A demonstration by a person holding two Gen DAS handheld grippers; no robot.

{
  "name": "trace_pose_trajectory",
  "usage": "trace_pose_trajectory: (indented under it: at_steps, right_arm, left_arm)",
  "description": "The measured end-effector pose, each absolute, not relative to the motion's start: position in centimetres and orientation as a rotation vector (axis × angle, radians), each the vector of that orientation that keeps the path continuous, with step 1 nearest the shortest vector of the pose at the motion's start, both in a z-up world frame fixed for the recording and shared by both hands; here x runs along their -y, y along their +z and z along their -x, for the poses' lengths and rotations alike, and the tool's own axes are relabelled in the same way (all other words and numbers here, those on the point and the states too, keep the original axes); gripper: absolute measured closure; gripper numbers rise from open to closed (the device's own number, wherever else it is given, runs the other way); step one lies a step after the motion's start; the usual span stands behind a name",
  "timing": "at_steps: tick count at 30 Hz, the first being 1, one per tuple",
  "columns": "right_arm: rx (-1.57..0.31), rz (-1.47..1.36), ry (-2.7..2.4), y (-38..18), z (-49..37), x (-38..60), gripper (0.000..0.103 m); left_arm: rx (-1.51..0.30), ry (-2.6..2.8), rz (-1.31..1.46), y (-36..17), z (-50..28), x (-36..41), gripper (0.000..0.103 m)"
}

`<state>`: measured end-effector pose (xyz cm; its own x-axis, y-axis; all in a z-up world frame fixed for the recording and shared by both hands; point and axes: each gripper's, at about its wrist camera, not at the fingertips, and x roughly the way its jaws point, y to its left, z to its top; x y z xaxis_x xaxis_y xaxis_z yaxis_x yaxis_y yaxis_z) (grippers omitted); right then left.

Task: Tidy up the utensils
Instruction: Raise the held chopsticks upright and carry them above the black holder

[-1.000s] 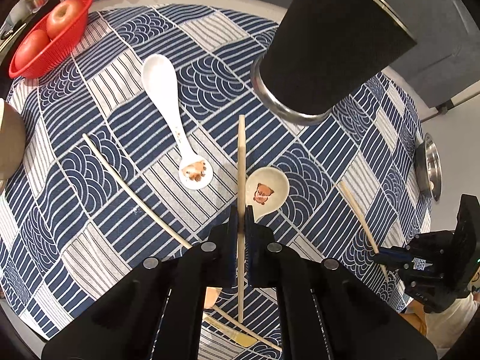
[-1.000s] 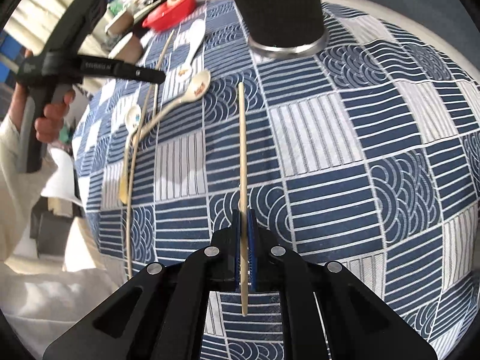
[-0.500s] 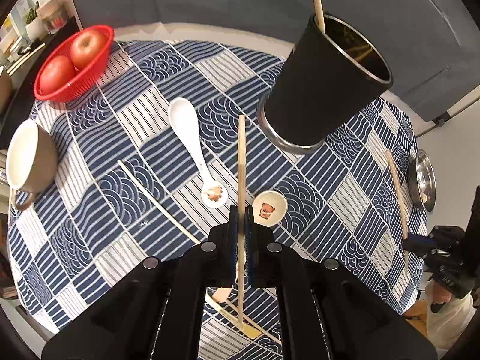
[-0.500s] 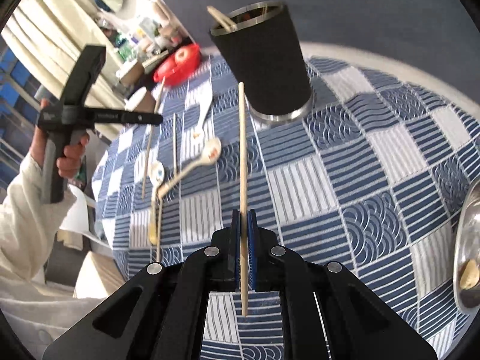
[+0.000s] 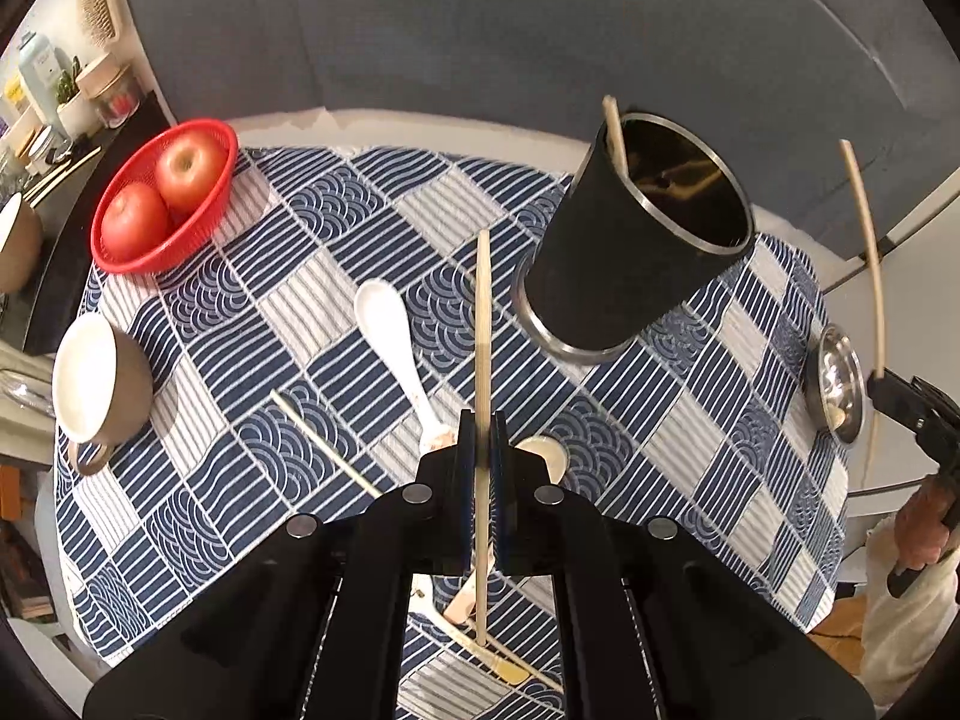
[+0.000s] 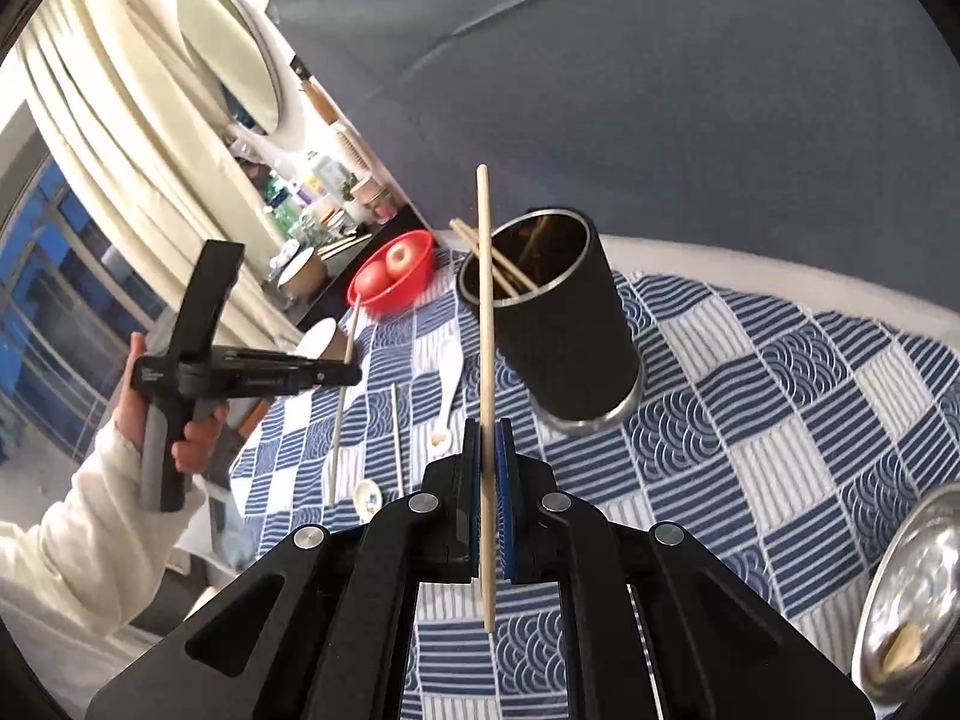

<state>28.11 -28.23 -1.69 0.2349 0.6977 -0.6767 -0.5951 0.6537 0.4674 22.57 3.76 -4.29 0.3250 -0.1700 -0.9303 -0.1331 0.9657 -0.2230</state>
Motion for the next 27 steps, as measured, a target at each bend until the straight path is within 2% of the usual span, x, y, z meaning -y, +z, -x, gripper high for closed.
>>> trace_pose_trajectory:
  at_steps: [12, 27]
  right_arm:
    - [-0.887, -0.095, 0.885, 1.6, -31.9, 24.7, 0.098]
    - [-0.830, -0.147, 0.894, 2.0, -36.6, 20.9, 0.098]
  left_arm:
    - [-1.127, -0.066, 0.300, 0.0, -27.3, -3.8, 0.098]
    - [-0.958, -0.205, 0.356, 6.3, -33.3, -3.3, 0.098]
